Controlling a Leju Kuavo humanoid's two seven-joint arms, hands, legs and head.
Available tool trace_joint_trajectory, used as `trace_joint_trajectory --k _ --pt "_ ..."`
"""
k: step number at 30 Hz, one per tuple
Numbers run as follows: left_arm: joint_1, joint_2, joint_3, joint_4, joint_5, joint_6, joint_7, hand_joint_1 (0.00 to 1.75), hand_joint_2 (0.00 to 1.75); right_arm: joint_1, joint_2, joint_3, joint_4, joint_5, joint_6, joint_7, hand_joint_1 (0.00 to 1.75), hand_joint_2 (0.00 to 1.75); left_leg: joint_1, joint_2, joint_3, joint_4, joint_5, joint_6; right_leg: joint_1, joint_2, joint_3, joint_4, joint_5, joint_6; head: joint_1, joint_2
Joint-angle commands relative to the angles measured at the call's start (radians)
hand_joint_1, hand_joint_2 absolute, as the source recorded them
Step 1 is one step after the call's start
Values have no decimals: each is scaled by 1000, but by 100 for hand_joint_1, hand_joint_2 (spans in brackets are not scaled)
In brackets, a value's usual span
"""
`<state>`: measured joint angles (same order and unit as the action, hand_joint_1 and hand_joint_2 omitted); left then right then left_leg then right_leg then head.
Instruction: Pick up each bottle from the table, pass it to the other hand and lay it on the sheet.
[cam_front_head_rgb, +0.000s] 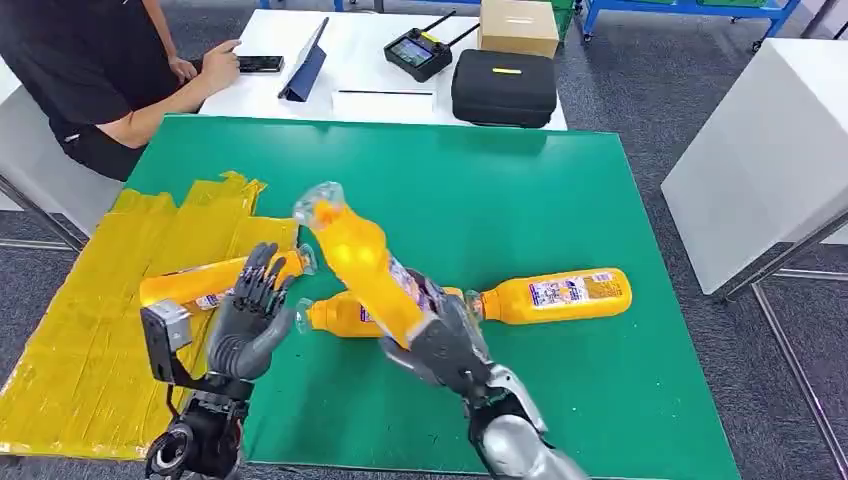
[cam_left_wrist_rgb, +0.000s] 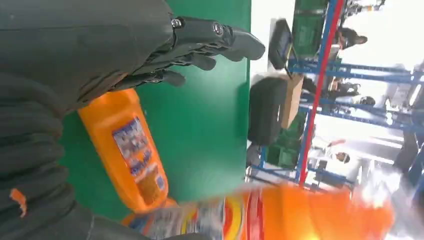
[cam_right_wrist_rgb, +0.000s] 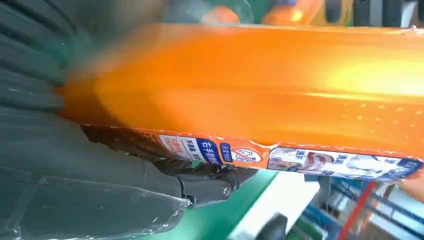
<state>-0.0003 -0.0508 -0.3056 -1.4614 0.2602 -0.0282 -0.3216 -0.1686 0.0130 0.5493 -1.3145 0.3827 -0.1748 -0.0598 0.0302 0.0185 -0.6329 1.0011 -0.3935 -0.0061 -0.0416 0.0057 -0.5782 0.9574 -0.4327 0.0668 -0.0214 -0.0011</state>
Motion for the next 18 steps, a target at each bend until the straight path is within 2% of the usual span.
trace_joint_trajectory --k 1,3,9,12,18 --pt "-83 -44 -35 87 -12 17 33 0 175 -55 115 94 107 194 -38 75 175 175 0 0 3 -1 -1 1 0 0 2 0 -1 -4 0 0" --pt "-90 -58 -19 101 1 18 43 0 175 -42 120 129 102 279 -62 102 175 175 0 -1 3 -1 -1 1 0 -1 3 0 -1 -4 0 0" --pt "-81 -67 31 75 40 21 68 0 175 -15 121 210 126 390 -85 137 175 175 0 -1 2 -1 -1 1 0 -1 2 -1 -1 -4 0 0" --pt "-82 -70 57 60 72 10 87 0 175 -48 116 246 206 372 -70 120 175 175 0 -1 4 -1 -1 1 0 0 3 -1 -1 -6 0 0" --pt "-81 -70 58 58 72 10 87 0 175 -50 119 249 216 370 -70 118 175 175 0 -2 1 -1 -1 1 1 -2 1 -1 -1 -4 0 0"
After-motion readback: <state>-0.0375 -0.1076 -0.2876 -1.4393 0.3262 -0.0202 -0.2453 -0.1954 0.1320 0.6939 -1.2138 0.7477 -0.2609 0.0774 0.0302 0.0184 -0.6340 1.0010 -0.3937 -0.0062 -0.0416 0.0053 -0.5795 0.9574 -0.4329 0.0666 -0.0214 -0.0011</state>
